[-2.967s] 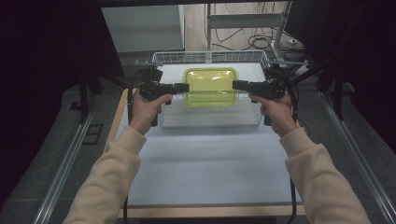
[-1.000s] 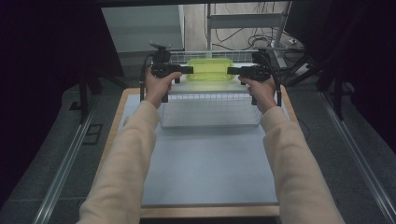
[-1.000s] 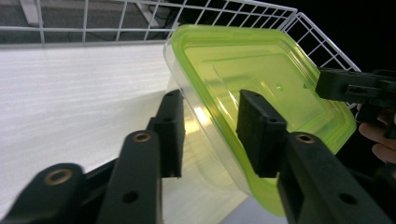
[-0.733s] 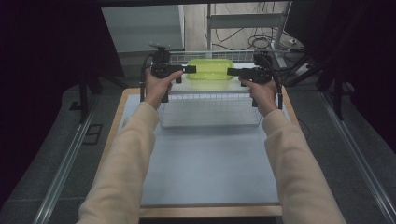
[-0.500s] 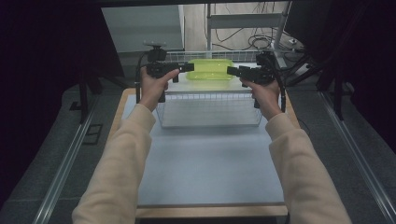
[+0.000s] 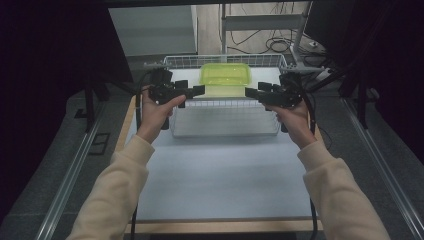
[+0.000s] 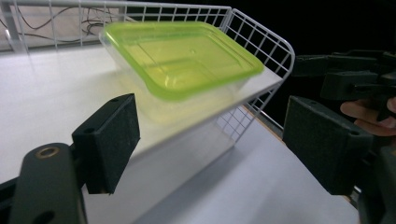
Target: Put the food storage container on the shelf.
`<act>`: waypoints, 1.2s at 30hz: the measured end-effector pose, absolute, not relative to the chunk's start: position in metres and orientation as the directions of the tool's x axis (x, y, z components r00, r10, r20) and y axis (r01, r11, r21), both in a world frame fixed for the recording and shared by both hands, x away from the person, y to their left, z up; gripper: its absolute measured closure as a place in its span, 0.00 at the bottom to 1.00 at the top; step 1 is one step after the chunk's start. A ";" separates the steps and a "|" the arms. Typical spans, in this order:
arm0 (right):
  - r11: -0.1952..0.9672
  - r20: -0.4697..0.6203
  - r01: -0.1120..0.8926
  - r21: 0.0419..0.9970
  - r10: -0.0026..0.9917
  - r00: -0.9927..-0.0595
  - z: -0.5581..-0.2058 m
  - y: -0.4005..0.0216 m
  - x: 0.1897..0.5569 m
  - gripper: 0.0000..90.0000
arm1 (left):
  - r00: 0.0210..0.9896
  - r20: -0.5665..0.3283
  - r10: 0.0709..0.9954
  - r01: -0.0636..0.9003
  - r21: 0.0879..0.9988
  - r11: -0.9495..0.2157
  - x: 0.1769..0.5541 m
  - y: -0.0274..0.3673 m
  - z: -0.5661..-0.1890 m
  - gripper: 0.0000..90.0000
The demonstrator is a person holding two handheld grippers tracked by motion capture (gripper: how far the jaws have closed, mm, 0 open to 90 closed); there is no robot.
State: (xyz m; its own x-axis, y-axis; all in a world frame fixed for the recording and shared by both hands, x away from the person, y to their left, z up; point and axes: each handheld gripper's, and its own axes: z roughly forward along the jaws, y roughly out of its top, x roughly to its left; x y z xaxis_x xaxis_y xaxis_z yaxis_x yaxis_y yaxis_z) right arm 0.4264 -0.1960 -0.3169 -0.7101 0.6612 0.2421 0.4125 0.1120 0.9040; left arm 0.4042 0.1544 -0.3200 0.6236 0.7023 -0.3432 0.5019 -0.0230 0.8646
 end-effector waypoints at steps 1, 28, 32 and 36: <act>0.117 0.240 0.410 0.905 0.655 -0.717 -0.319 -0.198 0.423 0.36 | 0.628 -0.339 0.700 0.496 0.868 -0.024 0.398 0.156 -0.323 0.21; 0.147 0.356 0.529 0.836 0.588 -0.726 -0.475 -0.261 0.314 0.33 | 0.661 -0.325 0.677 0.575 0.798 -0.179 0.268 0.155 -0.483 0.22; 0.170 0.358 0.551 0.817 0.600 -0.716 -0.489 -0.259 0.313 0.32 | 0.648 -0.334 0.685 0.594 0.784 -0.180 0.268 0.158 -0.494 0.22; 0.209 0.331 0.552 0.807 0.614 -0.717 -0.498 -0.255 0.311 0.31 | 0.648 -0.339 0.682 0.598 0.781 -0.181 0.269 0.159 -0.497 0.22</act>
State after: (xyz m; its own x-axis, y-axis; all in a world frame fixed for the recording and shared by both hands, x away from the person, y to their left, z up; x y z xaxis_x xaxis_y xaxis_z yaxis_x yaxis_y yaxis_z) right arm 0.3112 -0.2548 -0.4978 -0.7168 0.6136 0.3312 0.5520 0.2091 0.8072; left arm 0.2694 0.1588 -0.4968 0.6483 0.6817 -0.3390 0.5983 -0.1807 0.7806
